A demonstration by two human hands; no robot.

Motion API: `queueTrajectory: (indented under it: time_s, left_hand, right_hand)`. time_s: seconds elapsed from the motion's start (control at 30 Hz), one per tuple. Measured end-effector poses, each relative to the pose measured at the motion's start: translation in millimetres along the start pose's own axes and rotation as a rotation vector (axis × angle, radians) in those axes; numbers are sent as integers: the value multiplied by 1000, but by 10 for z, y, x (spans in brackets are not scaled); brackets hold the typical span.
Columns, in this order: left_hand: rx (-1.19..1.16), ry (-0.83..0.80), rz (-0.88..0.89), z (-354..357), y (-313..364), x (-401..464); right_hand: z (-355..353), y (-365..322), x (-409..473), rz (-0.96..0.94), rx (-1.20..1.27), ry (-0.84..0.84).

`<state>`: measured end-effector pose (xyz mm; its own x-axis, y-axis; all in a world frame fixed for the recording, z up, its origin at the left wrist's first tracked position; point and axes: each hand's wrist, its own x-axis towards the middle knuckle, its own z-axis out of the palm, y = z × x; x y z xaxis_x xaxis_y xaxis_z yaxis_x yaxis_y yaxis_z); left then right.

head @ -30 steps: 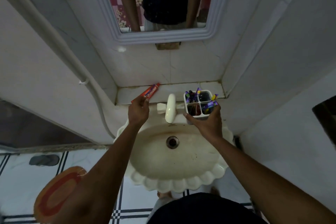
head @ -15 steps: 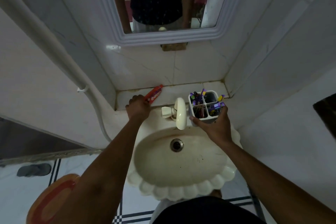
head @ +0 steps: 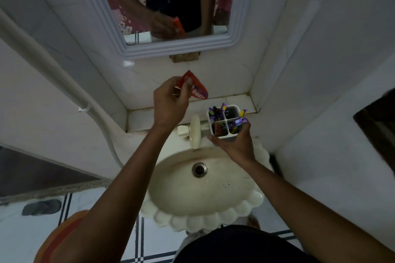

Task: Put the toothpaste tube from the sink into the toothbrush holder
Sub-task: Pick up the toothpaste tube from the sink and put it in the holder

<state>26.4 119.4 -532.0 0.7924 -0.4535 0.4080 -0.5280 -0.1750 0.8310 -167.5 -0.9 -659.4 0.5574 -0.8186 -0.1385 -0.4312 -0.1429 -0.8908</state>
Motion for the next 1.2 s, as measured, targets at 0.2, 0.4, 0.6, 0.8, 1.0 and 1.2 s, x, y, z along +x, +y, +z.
queueTrajectory:
  time_s: [0.2, 0.4, 0.6, 0.8, 1.0, 1.2]
  left_hand:
    - [-20, -178, -42, 362, 328, -99]
    - [172, -282, -64, 638, 380, -185]
    - [379, -316, -57, 663, 237, -221]
    - [492, -451, 42, 735, 249, -294]
    - [719, -487, 61, 969, 225, -225]
    - [717, -545, 15, 1143, 184, -91]
  right_hand:
    - [-58, 39, 33, 10, 36, -35]
    - [-80, 142, 108, 13, 20, -70]
    - [-111, 175, 108, -4, 15, -116]
    - [-136, 171, 53, 5, -17, -124]
    - [-109, 157, 33, 8, -59, -95]
    - [-37, 124, -35, 17, -20, -11]
